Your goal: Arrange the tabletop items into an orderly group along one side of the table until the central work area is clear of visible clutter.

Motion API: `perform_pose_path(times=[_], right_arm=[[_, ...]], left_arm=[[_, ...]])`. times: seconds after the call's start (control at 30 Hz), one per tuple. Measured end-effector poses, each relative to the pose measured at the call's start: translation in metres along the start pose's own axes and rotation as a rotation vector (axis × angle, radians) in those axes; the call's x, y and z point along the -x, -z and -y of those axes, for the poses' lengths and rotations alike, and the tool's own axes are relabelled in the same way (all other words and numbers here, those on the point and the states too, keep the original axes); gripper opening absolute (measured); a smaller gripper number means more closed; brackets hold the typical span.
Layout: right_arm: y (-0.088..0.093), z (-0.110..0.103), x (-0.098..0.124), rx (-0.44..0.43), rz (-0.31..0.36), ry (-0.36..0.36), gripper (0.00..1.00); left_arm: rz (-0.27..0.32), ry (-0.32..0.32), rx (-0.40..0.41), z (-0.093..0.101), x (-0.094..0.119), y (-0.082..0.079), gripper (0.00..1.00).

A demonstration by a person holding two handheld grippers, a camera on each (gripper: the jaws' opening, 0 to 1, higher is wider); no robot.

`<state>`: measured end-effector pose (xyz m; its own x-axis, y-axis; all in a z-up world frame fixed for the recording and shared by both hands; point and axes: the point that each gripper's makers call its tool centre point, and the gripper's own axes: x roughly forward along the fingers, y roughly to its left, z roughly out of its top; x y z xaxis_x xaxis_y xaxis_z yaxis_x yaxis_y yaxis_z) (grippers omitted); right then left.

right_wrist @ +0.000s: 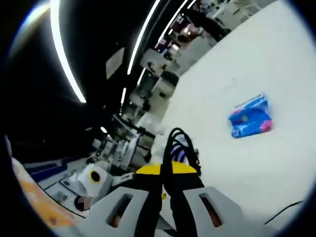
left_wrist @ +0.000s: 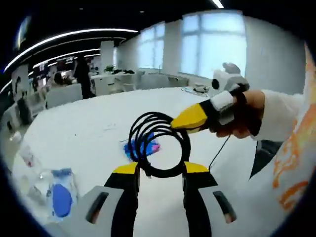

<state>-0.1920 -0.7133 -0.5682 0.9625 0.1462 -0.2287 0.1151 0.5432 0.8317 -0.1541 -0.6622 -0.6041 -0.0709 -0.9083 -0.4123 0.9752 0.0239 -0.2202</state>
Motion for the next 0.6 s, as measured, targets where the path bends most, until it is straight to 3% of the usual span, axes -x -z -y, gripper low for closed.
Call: perform_pose_path(times=[0.1, 0.13, 0.2, 0.27, 0.3, 0.33, 0.4, 0.43, 0.5, 0.6], right_arm=[[-0.005, -0.009, 0.005, 0.011, 0.013, -0.042, 0.01], [-0.005, -0.015, 0.006, 0.013, 0.013, -0.078, 0.01], [-0.006, -0.02, 0.01, 0.012, 0.022, -0.105, 0.01], [-0.005, -0.027, 0.012, 0.024, 0.024, -0.144, 0.01], [-0.005, -0.029, 0.012, 0.026, 0.026, -0.151, 0.01], [-0.004, -0.032, 0.014, 0.026, 0.027, -0.166, 0.01], [-0.005, -0.036, 0.017, -0.004, 0.047, -0.195, 0.01], [-0.007, -0.04, 0.019, -0.037, 0.066, -0.219, 0.01], [-0.007, -0.045, 0.024, -0.09, 0.094, -0.276, 0.01], [-0.007, -0.044, 0.028, -0.149, 0.12, -0.308, 0.01]], left_arm=[[-0.003, -0.082, 0.143, -0.029, 0.007, 0.009, 0.3], [0.012, -0.072, 0.159, -0.03, 0.007, 0.007, 0.3], [0.072, -0.005, 0.287, -0.024, 0.005, 0.0, 0.34], [0.163, 0.106, 0.522, -0.013, 0.001, -0.011, 0.38], [0.184, 0.148, 0.598, -0.011, -0.001, -0.013, 0.41], [0.156, 0.156, 0.645, -0.01, -0.004, -0.004, 0.44], [0.119, 0.103, 0.539, -0.016, -0.01, 0.009, 0.46], [0.111, 0.103, 0.526, -0.016, -0.011, 0.011, 0.47], [0.139, 0.169, 0.584, -0.004, -0.014, 0.005, 0.51], [0.193, 0.314, 0.771, 0.014, -0.019, -0.009, 0.48]])
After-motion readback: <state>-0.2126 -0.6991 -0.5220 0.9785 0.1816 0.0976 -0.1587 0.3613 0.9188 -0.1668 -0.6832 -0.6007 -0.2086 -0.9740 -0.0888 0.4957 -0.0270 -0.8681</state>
